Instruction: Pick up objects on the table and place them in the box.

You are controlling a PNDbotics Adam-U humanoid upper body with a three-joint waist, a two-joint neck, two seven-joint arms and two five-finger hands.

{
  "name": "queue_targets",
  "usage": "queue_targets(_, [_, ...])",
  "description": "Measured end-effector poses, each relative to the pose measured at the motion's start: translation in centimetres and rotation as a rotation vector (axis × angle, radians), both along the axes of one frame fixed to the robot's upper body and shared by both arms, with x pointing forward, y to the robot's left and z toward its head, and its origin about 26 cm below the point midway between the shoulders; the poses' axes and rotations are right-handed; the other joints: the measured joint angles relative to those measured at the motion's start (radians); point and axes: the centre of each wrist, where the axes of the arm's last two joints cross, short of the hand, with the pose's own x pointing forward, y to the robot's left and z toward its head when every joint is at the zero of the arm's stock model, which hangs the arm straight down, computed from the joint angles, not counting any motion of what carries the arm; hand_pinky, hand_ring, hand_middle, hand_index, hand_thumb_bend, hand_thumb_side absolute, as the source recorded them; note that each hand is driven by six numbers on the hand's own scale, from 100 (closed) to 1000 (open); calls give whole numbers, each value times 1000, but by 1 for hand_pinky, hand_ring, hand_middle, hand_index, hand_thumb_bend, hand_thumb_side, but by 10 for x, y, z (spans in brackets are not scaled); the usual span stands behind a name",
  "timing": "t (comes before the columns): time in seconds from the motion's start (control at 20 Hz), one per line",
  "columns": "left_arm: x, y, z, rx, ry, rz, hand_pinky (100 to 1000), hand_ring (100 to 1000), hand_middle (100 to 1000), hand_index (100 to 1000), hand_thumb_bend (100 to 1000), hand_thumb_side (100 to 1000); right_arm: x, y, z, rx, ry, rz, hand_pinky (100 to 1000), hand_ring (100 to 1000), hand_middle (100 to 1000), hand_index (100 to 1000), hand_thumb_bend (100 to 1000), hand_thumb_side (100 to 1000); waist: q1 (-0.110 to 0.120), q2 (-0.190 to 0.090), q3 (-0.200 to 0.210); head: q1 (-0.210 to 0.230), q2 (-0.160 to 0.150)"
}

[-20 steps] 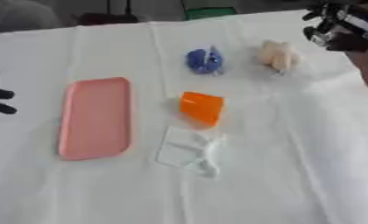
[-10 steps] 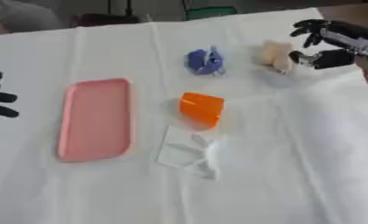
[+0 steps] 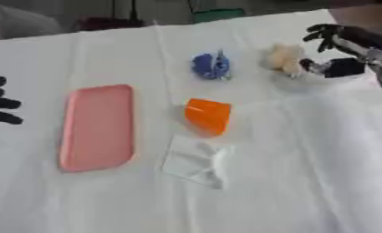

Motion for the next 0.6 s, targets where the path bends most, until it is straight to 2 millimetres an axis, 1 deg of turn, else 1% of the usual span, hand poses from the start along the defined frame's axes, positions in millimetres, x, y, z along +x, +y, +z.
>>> queue_targets(0.2, [0, 0, 0, 3, 0, -3, 591, 684, 800, 739, 132, 947, 1, 4, -3, -17, -10, 0, 732, 715, 968, 917, 328, 717, 0, 2, 4, 1, -7])
queue_targets(0.6, [0, 0, 0, 5, 0, -7, 590, 683, 800, 738, 131, 948, 5, 11, -9, -54, -21, 7, 737, 728, 946, 911, 322, 713, 0, 4, 7, 1, -8])
